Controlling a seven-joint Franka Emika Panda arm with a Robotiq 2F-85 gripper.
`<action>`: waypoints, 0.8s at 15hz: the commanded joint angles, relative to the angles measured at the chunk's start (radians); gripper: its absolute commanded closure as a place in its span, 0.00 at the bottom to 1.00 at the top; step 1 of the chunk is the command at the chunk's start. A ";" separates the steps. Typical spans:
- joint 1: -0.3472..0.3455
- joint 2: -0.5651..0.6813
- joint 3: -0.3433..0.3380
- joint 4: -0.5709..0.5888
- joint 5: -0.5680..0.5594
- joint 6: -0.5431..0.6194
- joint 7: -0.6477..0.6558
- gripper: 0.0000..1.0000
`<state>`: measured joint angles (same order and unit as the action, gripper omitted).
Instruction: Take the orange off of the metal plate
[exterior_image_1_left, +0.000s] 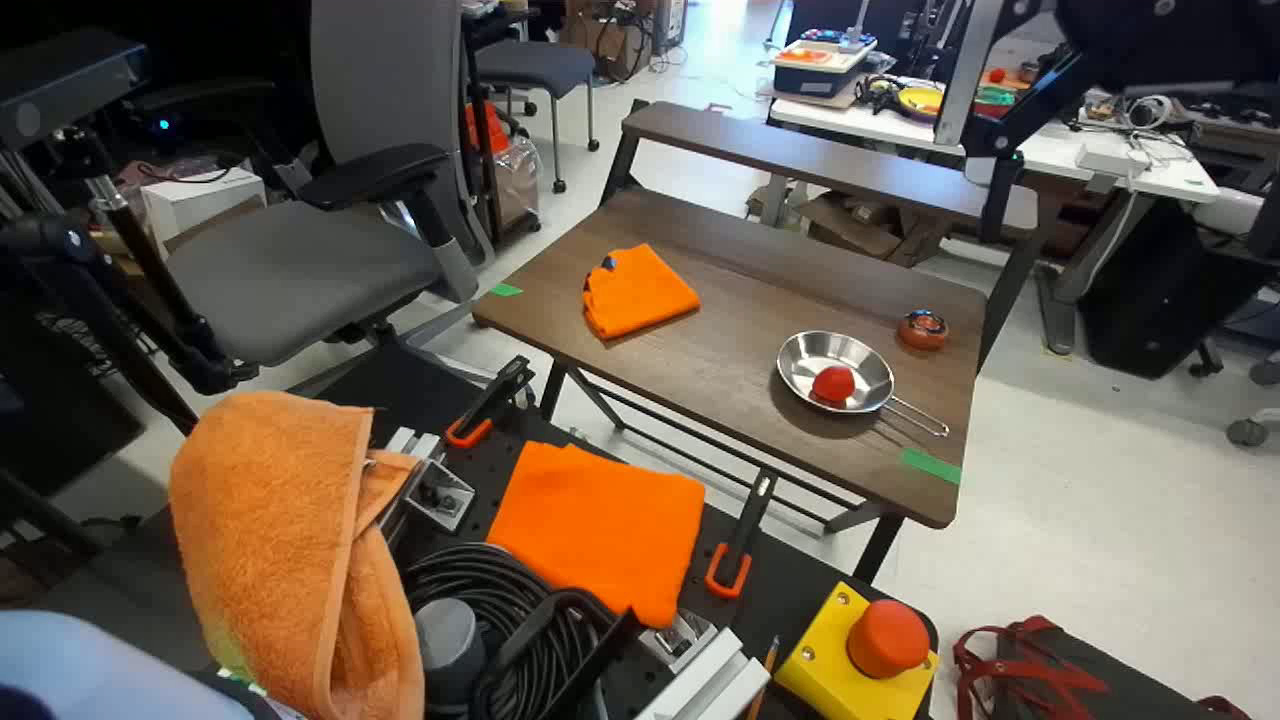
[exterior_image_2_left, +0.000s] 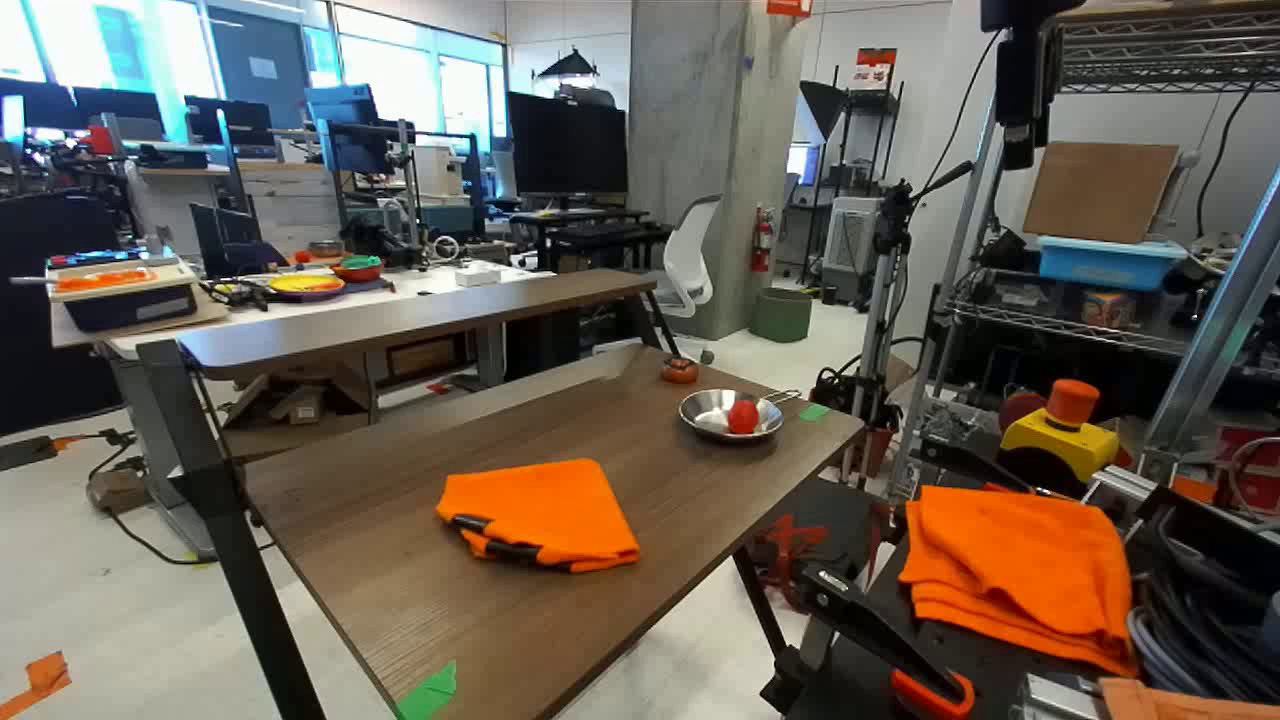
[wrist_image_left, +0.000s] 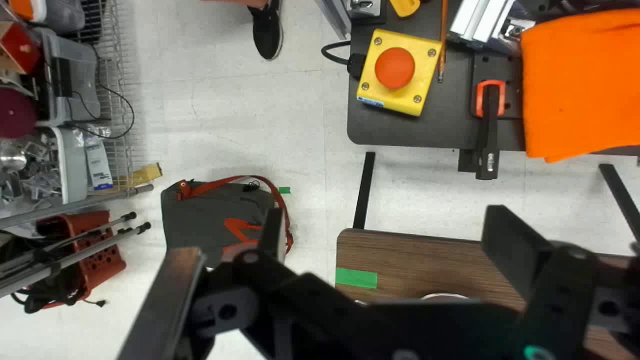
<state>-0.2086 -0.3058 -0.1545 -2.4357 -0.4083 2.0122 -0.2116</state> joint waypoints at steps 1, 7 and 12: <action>0.010 -0.001 -0.009 0.002 -0.002 -0.004 0.002 0.00; 0.010 -0.001 -0.009 0.002 -0.002 -0.004 0.002 0.00; 0.063 0.112 -0.008 0.076 0.166 0.100 0.050 0.00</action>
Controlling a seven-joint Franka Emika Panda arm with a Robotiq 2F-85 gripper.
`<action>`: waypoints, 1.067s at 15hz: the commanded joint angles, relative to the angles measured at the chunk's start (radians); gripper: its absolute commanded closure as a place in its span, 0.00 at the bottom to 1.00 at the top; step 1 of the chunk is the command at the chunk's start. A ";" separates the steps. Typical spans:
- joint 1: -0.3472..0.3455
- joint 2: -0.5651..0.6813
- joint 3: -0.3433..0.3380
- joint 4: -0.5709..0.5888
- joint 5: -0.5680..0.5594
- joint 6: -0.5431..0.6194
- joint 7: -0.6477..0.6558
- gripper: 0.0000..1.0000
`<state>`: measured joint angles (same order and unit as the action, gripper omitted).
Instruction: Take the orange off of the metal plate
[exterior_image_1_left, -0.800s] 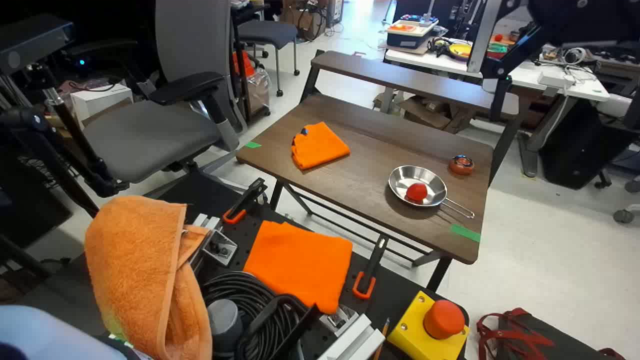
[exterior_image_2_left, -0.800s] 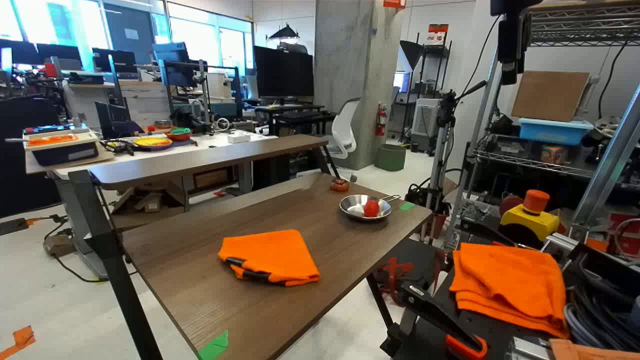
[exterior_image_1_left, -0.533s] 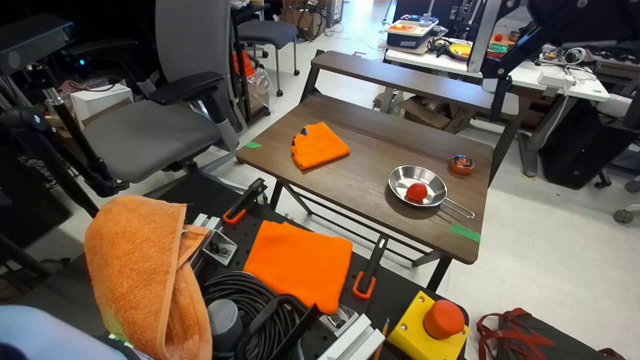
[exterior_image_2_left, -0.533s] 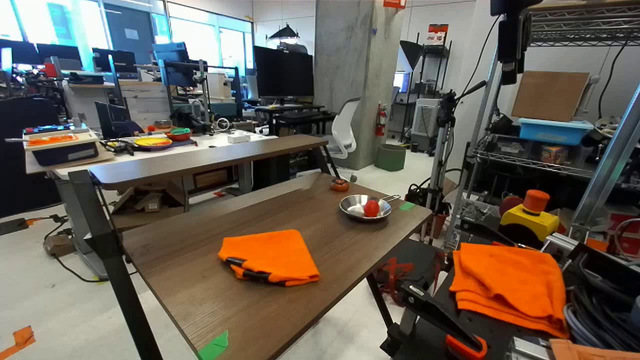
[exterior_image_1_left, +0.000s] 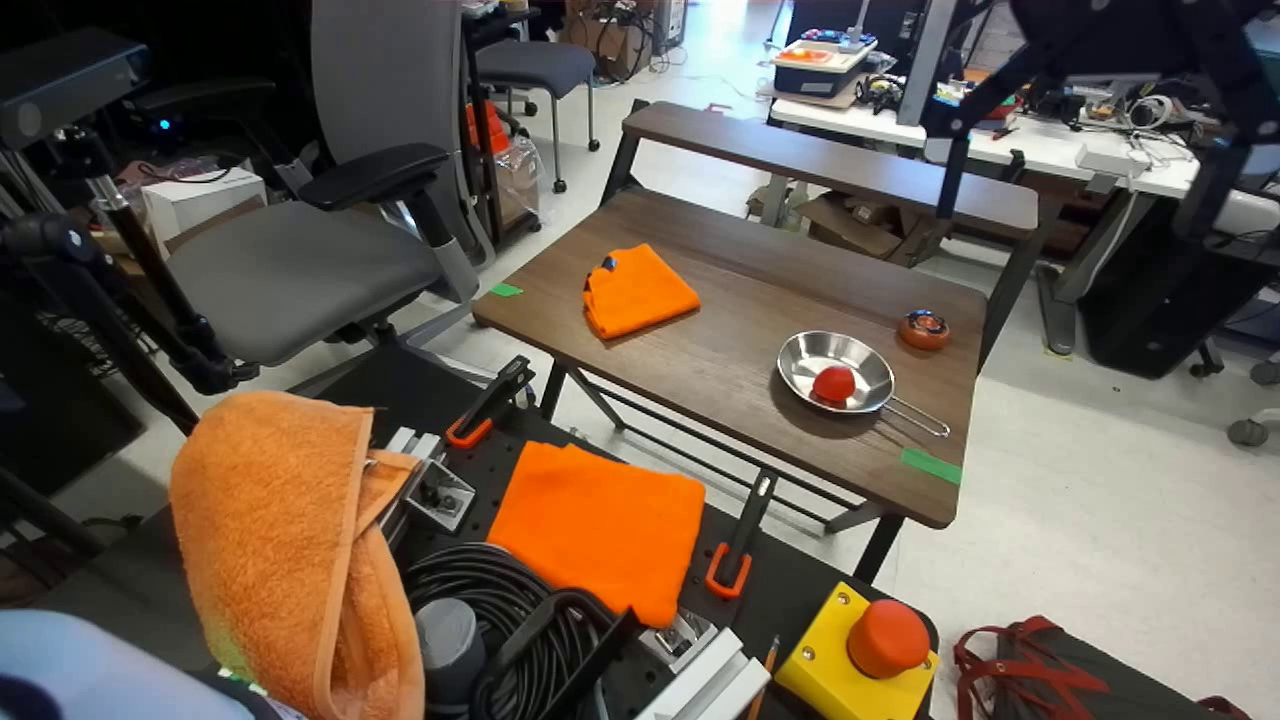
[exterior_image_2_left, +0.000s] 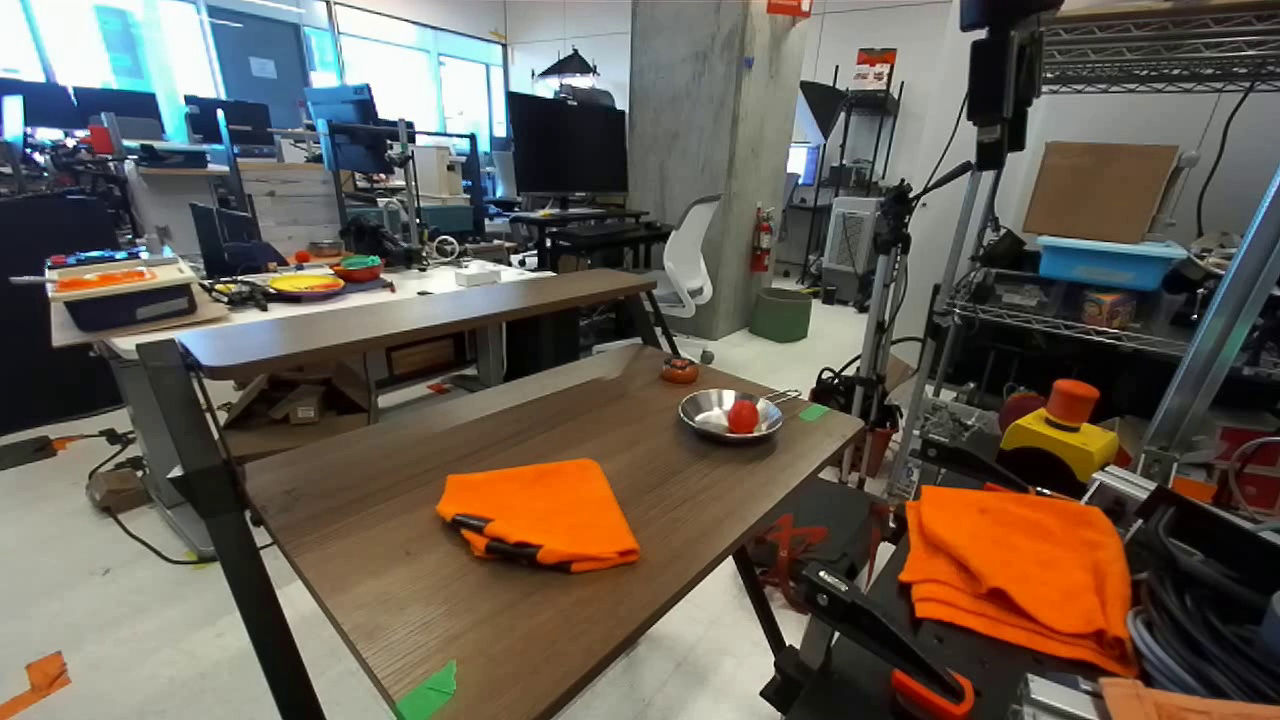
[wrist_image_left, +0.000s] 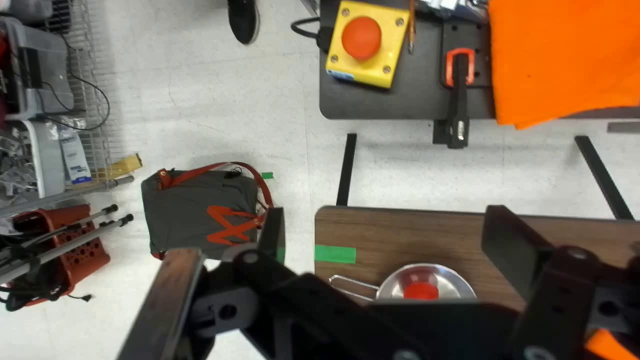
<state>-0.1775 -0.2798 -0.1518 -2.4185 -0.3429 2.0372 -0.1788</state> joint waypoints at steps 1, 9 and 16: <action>0.041 0.127 -0.015 0.078 0.156 0.118 0.013 0.00; 0.045 0.489 0.028 0.268 0.484 0.410 0.004 0.00; 0.043 0.770 0.080 0.456 0.498 0.452 0.085 0.00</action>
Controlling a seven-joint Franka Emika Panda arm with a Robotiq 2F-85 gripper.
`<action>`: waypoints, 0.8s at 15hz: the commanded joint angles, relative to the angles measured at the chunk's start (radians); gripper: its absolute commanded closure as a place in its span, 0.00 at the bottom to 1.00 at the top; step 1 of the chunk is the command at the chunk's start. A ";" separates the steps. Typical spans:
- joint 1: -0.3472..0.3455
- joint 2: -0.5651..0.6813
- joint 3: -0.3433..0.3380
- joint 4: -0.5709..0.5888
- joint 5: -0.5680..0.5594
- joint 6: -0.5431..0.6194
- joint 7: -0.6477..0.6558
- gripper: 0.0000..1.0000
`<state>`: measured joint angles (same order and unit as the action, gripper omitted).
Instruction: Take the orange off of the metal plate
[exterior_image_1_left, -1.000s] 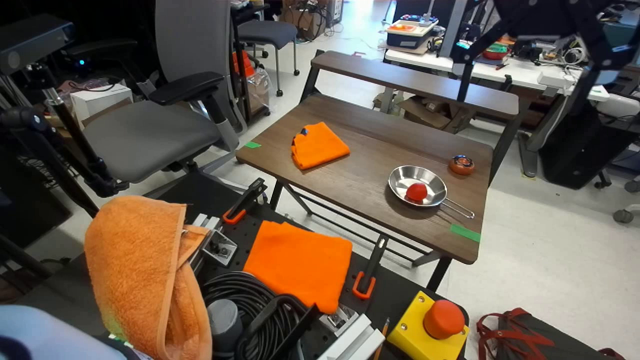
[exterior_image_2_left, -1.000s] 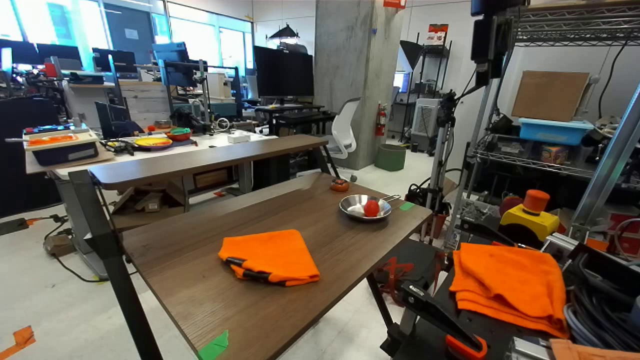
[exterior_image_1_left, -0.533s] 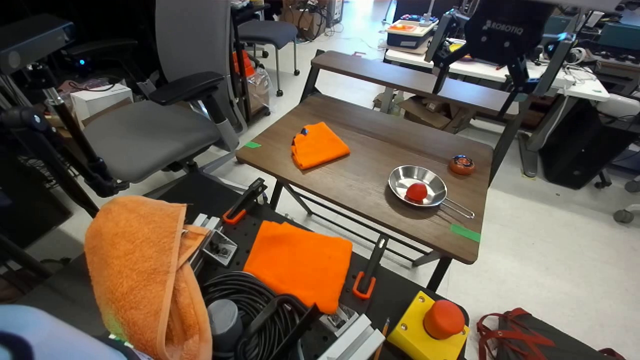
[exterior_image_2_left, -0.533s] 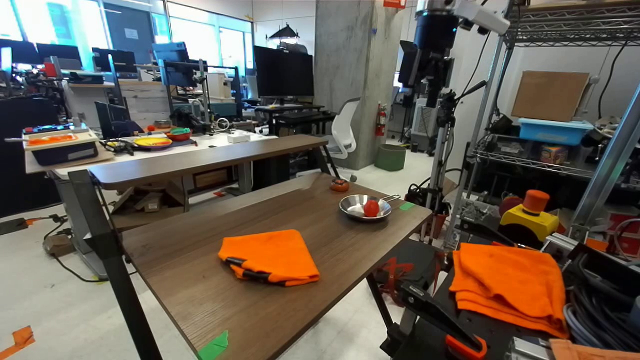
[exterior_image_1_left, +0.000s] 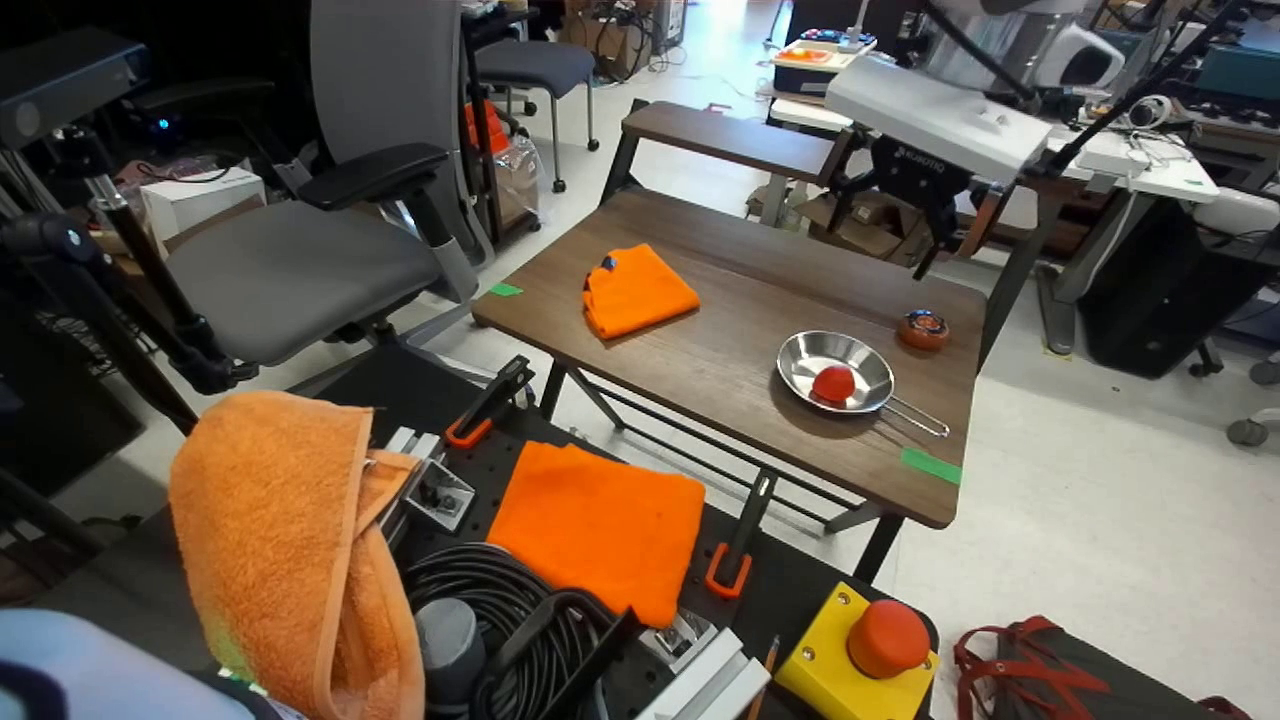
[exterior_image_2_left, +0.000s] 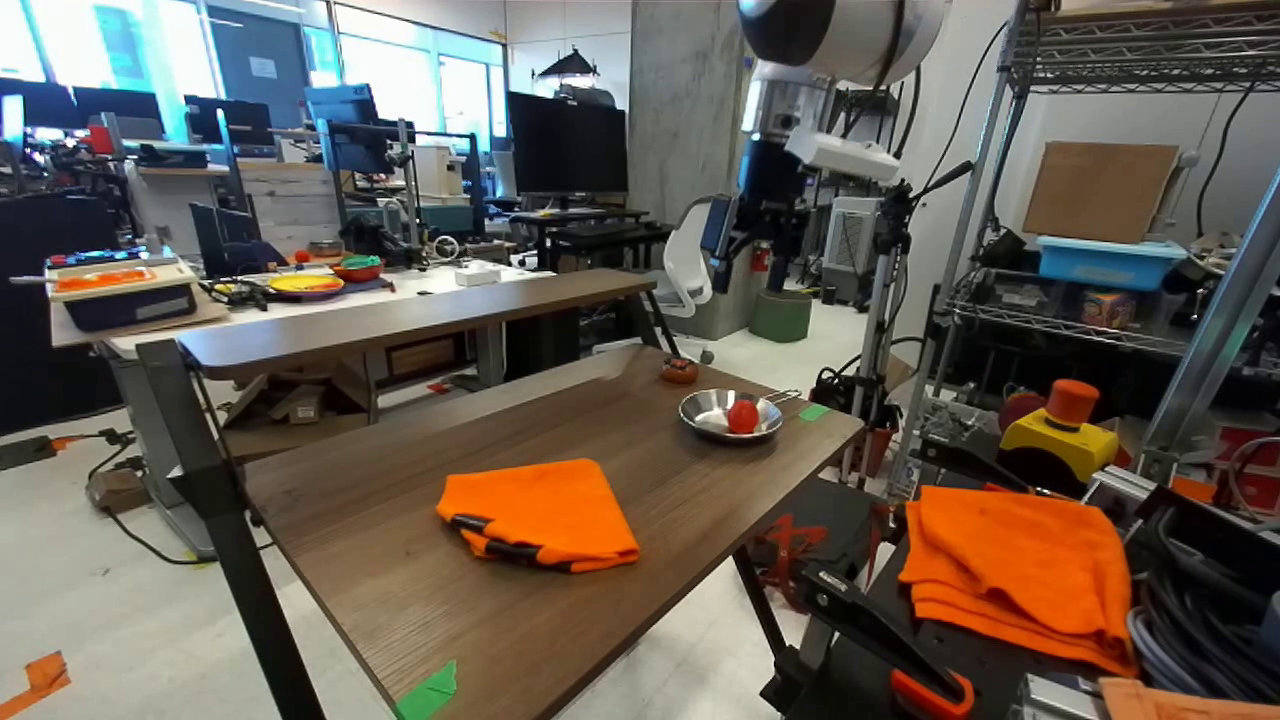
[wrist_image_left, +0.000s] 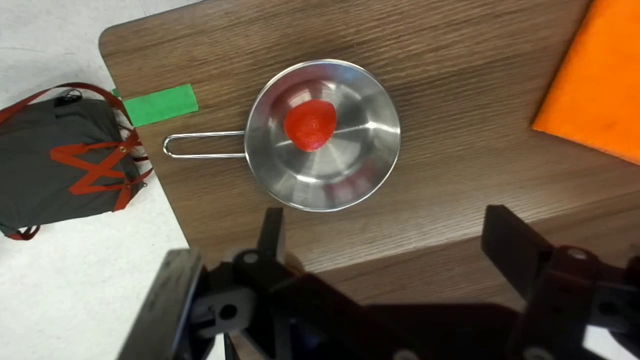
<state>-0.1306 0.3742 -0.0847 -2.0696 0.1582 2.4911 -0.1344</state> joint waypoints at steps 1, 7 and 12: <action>-0.003 0.150 0.015 0.139 -0.009 -0.012 0.057 0.00; 0.014 0.335 -0.008 0.300 -0.049 -0.095 0.175 0.00; 0.023 0.447 -0.015 0.410 -0.079 -0.210 0.230 0.00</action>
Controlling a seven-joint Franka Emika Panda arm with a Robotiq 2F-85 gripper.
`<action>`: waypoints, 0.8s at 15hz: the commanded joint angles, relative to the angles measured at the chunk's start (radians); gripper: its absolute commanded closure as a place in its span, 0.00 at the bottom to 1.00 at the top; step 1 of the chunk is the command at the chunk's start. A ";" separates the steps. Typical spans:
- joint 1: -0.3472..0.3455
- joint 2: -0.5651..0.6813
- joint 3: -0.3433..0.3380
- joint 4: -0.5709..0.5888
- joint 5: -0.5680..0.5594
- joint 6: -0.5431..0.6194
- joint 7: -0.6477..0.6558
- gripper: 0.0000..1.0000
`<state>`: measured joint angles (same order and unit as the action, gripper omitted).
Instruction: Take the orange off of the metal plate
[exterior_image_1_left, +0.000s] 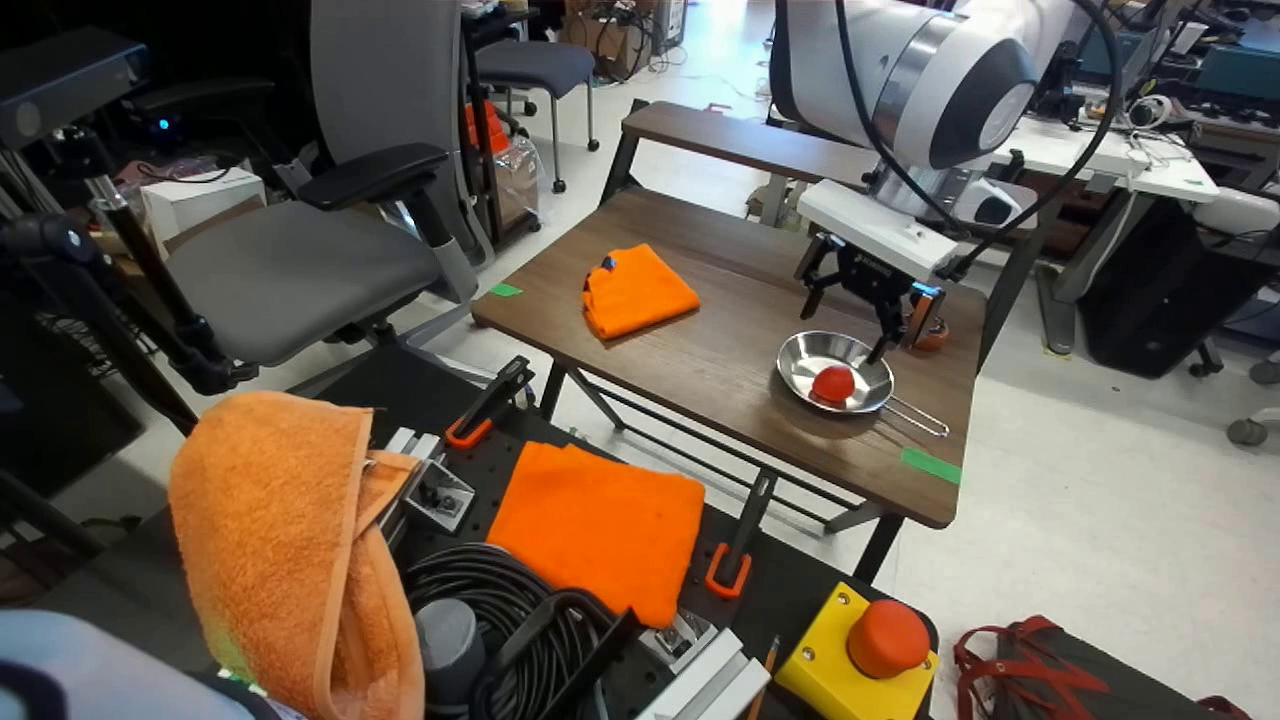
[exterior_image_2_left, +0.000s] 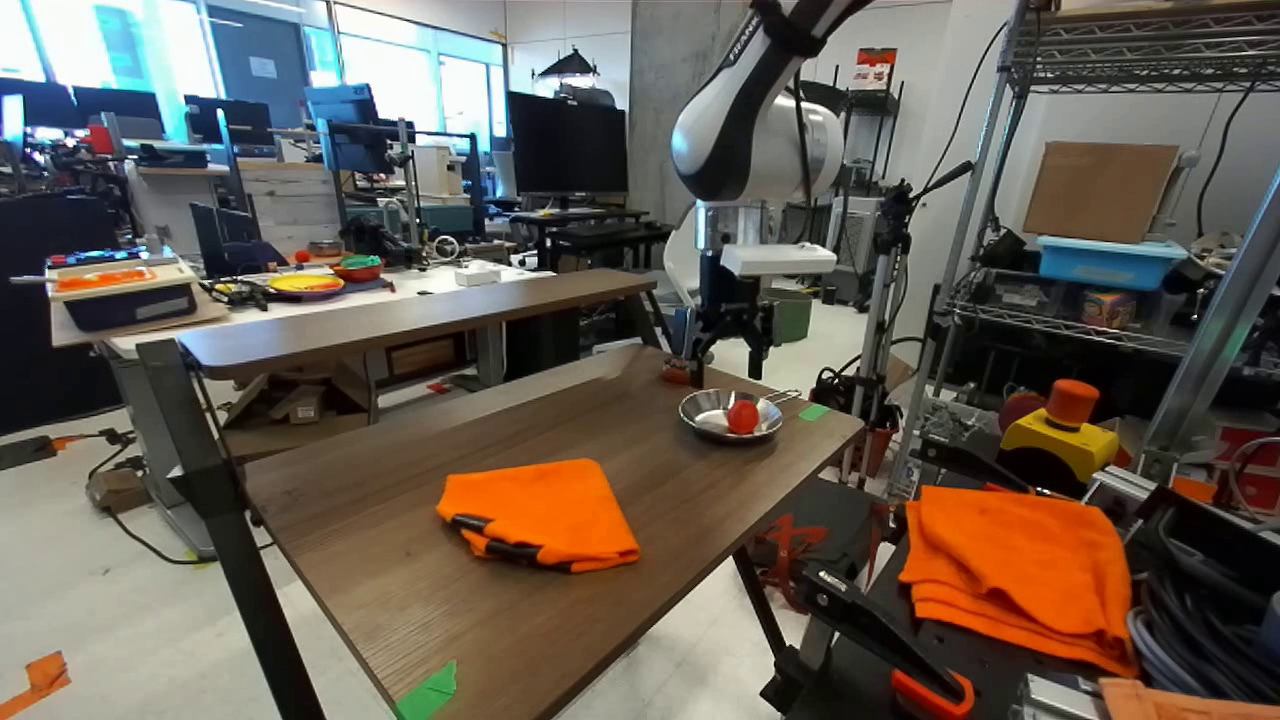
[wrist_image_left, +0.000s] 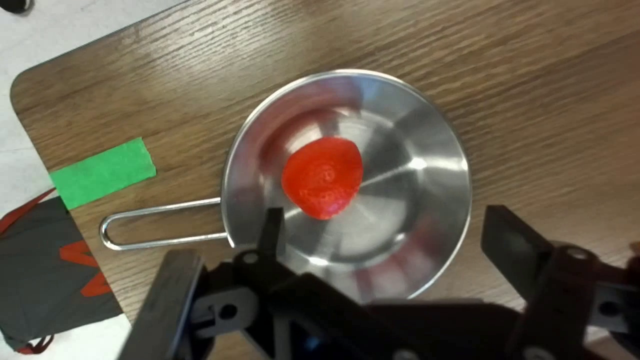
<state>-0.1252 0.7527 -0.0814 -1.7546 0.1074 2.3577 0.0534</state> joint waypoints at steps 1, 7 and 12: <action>0.019 0.087 -0.021 0.115 -0.035 -0.094 0.051 0.00; 0.032 0.178 -0.034 0.225 -0.066 -0.181 0.101 0.26; 0.036 0.216 -0.037 0.290 -0.074 -0.246 0.124 0.54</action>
<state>-0.1011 0.9352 -0.1061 -1.5347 0.0473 2.1751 0.1534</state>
